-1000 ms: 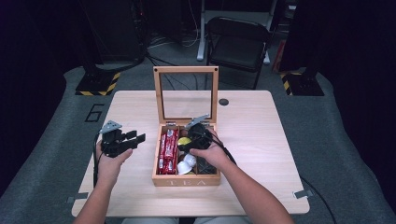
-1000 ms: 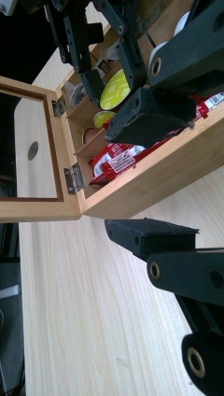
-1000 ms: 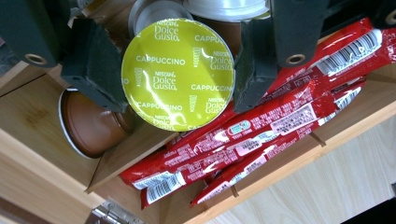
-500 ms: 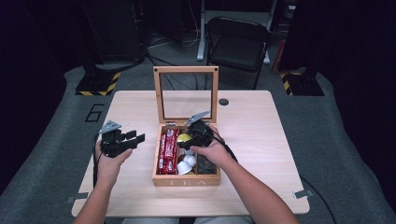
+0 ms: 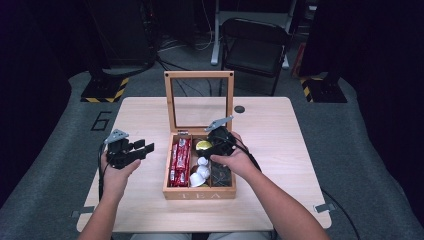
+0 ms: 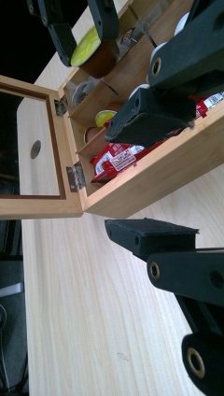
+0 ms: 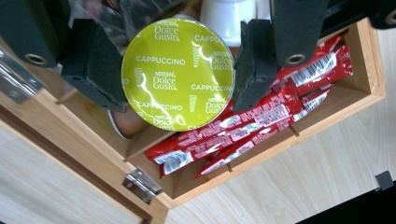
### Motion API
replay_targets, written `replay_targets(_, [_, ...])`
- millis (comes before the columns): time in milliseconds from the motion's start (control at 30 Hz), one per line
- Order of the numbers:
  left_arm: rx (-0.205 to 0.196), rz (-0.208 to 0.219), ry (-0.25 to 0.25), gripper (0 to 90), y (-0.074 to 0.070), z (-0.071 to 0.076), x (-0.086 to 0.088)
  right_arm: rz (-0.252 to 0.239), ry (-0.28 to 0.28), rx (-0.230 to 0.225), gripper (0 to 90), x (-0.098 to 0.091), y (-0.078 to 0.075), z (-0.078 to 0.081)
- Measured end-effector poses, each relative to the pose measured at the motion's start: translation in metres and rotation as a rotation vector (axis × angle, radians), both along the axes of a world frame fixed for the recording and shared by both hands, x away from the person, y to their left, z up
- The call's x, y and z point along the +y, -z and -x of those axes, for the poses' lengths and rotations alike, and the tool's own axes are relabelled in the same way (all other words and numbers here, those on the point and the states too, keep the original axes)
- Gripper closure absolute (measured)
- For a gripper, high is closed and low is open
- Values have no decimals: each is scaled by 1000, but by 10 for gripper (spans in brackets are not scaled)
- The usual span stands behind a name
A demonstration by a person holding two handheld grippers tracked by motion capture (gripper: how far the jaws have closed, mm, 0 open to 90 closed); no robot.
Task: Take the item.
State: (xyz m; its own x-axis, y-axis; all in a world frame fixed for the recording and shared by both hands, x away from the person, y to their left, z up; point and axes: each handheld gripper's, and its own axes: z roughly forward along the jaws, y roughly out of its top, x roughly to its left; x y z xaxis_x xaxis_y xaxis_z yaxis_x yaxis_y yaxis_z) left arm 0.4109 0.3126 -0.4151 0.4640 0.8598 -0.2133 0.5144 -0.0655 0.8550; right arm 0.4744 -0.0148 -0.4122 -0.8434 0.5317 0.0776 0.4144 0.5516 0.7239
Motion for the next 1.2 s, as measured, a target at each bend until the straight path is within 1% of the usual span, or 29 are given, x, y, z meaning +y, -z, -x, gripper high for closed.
replay_targets(33, [1,-1,-1,515,0,0,0,4,-2,-11,371,-4,-2,-1])
replay_targets(100, [4,1,-2,514,0,0,0,-1,13,-8,371,-8,-3,0])
replay_targets(133, [3,0,-2,515,1,0,0,-15,24,-16,371,-14,-5,-1])
replay_targets(167, [4,0,-1,515,1,0,0,-15,24,-16,371,-14,-5,-1])
replay_targets(200, [4,0,-2,515,1,0,0,-19,35,-10,371,-19,-6,0])
replay_targets(267, [4,-2,-3,515,1,0,0,-21,37,-10,371,-20,-7,0])
replay_targets(300, [5,-3,-3,514,1,0,0,-23,52,-13,371,-25,-8,1])
replay_targets(333, [7,-3,-4,514,1,0,0,-18,50,-23,371,-28,-9,1])
replay_targets(367, [7,-3,-4,514,1,0,0,-18,50,-23,371,-28,-9,1])
replay_targets(400, [7,-4,-5,514,1,0,0,-18,66,-31,371,-33,-10,2])
replay_targets(467, [7,-4,-5,514,1,0,1,-23,73,-37,371,-37,-10,4])
replay_targets(500, [6,-4,-5,514,1,-1,1,-23,78,-31,371,-39,-11,5])
replay_targets(567, [6,-2,-7,514,1,-1,1,-28,85,-28,371,-41,-11,6])
replay_targets(600, [6,-2,-8,514,1,-1,1,-31,77,-33,372,-44,-11,6])
replay_targets(633, [7,-2,-9,514,1,-1,2,-25,93,-39,371,-47,-11,9])
replay_targets(767, [10,-1,-9,514,2,-1,2,-19,100,-43,371,-53,-9,12])
replay_targets(900, [10,-3,-9,514,2,-1,2,-27,118,-40,371,-59,-9,14])
replay_targets(933, [10,-3,-10,514,2,-1,2,-36,125,-40,371,-62,-10,15])
replay_targets(967, [10,-3,-10,514,2,-1,2,-39,125,-51,371,-65,-10,15])
replay_targets(1000, [9,-2,-11,514,2,-1,2,-41,133,-50,371,-67,-11,16])
replay_targets(1133, [10,0,-11,514,2,-1,3,-34,145,-64,371,-73,-11,17])
replay_targets(1200, [10,-2,-11,514,2,-1,2,-26,170,-61,372,-80,-9,18])
